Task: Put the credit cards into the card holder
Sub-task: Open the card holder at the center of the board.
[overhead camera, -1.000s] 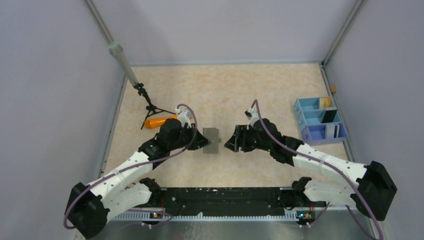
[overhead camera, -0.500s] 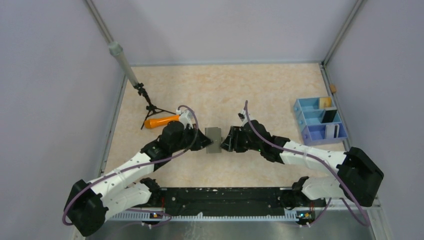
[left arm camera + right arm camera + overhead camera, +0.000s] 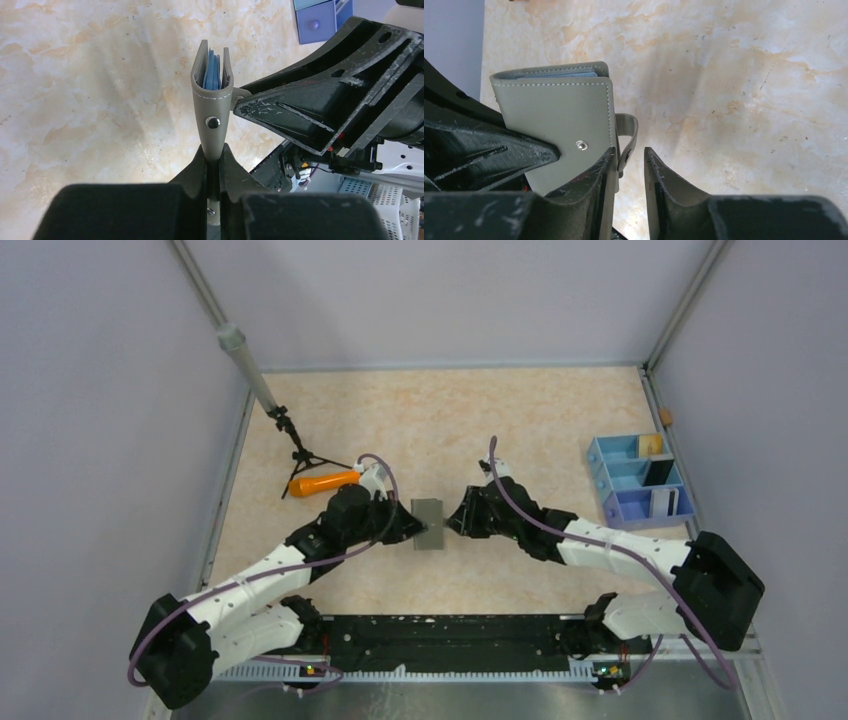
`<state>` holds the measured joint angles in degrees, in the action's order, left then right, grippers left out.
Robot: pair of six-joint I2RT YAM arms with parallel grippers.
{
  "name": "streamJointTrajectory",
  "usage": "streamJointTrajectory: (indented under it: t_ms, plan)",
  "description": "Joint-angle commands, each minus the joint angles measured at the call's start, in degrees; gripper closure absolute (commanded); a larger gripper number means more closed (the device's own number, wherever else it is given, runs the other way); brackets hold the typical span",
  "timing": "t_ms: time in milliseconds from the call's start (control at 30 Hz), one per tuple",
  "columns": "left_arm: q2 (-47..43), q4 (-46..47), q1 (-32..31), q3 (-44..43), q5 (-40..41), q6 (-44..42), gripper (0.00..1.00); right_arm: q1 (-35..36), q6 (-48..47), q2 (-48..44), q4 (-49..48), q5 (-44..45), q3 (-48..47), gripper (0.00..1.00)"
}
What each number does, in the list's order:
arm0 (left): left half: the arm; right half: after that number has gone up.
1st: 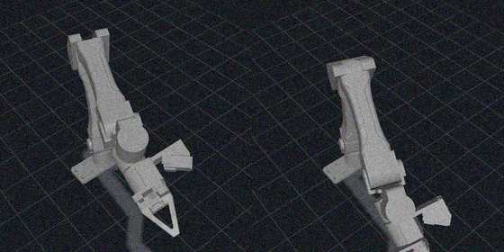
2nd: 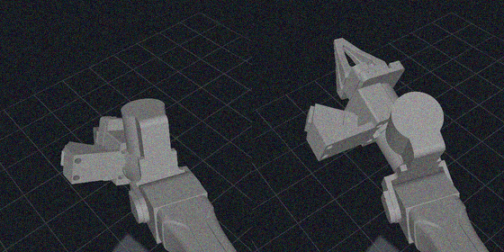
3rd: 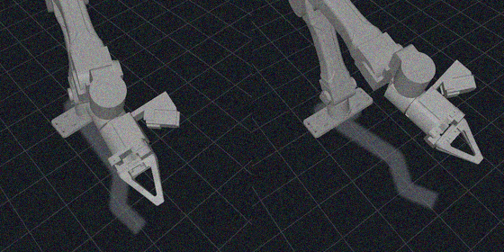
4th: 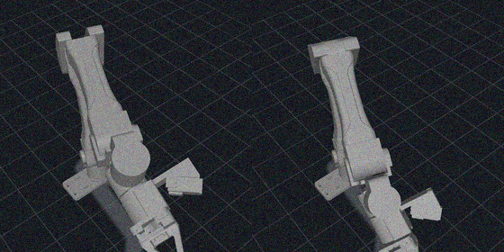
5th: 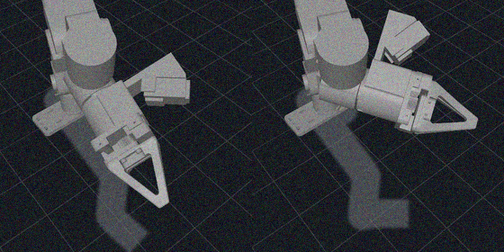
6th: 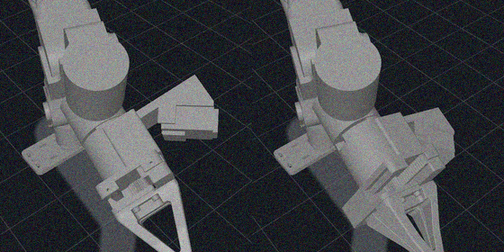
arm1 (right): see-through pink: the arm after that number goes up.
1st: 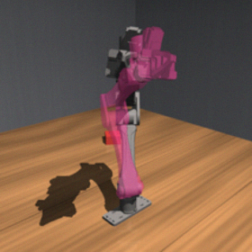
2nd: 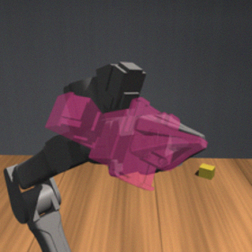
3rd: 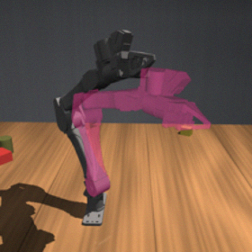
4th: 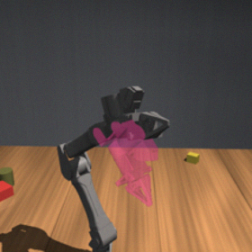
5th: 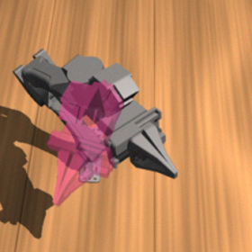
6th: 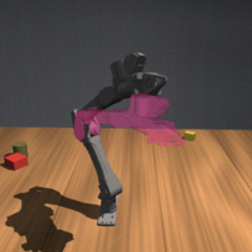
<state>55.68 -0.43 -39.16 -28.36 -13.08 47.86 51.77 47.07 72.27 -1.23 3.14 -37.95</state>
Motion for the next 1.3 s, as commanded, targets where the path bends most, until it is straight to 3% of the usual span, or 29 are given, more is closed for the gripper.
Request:
streamJointTrajectory:
  t_ms: [0, 133, 167, 300, 367, 467, 633, 867, 1000, 1167, 1267]
  plan:
    - [0.41, 4.68, -0.28, 0.37, -1.00, 0.61, 1.00, 0.74, -0.84, 1.20, -0.14, 1.44, -2.65, 0.78]
    - [2.19, 5.89, -0.22, 1.04, -2.01, 0.15, 1.00, 0.73, -0.76, 1.10, 0.68, 1.58, -2.21, 0.97]
    - [3.02, 5.23, -0.25, 0.77, -1.44, -0.77, 0.94, 0.71, -0.56, 0.95, 1.01, 1.77, -2.19, 1.00]
    - [6.20, 0.74, -0.26, 0.05, 4.32, -4.53, 0.30, 0.72, -0.06, -1.03, 3.63, 1.74, -0.47, 1.00]
    - [7.59, 0.69, -0.23, -0.01, 5.41, -5.86, 0.14, 0.78, 0.15, -2.25, 3.66, 0.66, 0.49, 1.00]
    - [9.53, 3.42, -0.22, 0.54, 1.78, -6.34, 0.02, 0.75, 0.82, -4.48, 3.00, -1.81, 1.86, 1.00]
    - [11.50, 12.12, -0.38, 2.41, -5.06, -3.92, 0.01, 0.70, 1.94, -7.80, 2.09, -5.26, 2.71, 1.00]
    - [12.87, 14.79, -0.31, 2.83, -5.46, -4.11, 0.03, 0.78, 1.21, -9.07, 3.39, -5.24, 3.07, 1.00]
    - [14.07, 12.96, -0.32, 1.82, -4.54, -5.73, 0.11, 0.72, 1.17, -9.05, 3.27, -5.36, 3.31, 1.00]
    - [13.67, 12.19, -0.31, 1.81, -3.54, -6.34, 0.31, 0.78, 1.44, -8.94, 3.42, -4.92, 3.62, 1.00]
    - [13.44, 12.22, -0.32, 2.05, -3.53, -6.32, 0.37, 0.78, 1.57, -8.73, 4.16, -4.28, 3.55, 1.00]
